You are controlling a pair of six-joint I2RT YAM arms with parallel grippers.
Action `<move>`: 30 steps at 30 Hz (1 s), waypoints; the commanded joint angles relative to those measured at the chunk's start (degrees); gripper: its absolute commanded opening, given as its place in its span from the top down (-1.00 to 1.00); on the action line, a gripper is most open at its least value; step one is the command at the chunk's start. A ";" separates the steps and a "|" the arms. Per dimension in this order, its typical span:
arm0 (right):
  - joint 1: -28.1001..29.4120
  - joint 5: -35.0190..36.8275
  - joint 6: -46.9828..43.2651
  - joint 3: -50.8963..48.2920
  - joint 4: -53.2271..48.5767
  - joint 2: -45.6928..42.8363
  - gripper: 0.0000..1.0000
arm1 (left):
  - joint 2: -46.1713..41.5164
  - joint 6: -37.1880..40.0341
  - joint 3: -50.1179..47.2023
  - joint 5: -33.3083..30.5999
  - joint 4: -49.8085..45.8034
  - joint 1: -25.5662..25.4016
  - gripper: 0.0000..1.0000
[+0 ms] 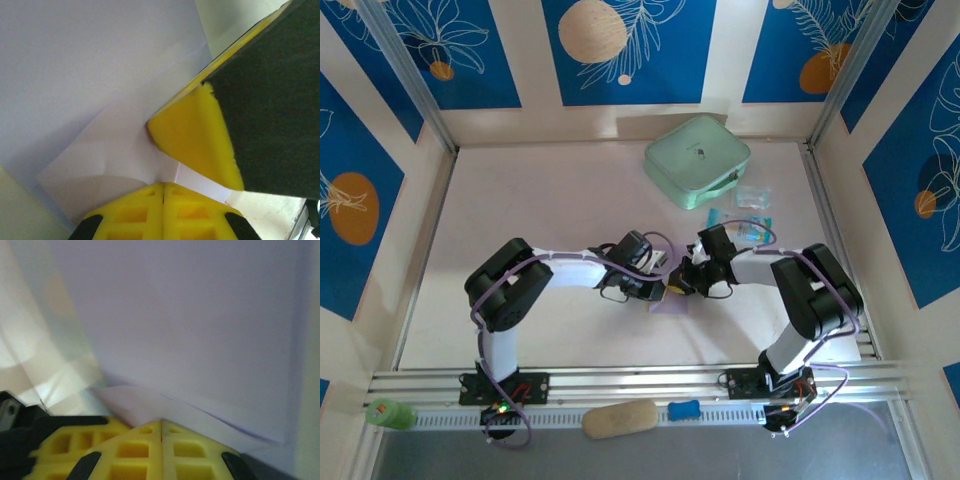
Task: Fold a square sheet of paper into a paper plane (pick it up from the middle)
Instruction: Fold the triangle a second time at the center of the table.
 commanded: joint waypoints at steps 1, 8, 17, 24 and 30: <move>-1.42 1.82 -0.30 -2.16 0.91 1.87 1.00 | 1.08 0.53 -2.35 -1.99 -6.27 0.25 1.00; -7.35 -0.58 -2.52 -2.35 2.74 1.30 1.00 | 1.33 0.80 -2.80 -1.55 -6.26 0.71 1.00; -11.91 -1.39 -3.45 -3.48 5.56 -0.57 1.00 | 1.14 0.69 -3.41 -1.03 -5.08 0.76 1.00; -8.43 -4.18 -1.62 -3.43 5.81 -6.44 0.96 | 0.26 0.17 -3.95 -0.65 -3.43 0.82 1.00; -3.69 -3.14 -1.03 -4.13 6.16 -4.41 0.97 | 0.18 -0.31 -3.94 -0.61 -2.89 0.82 1.00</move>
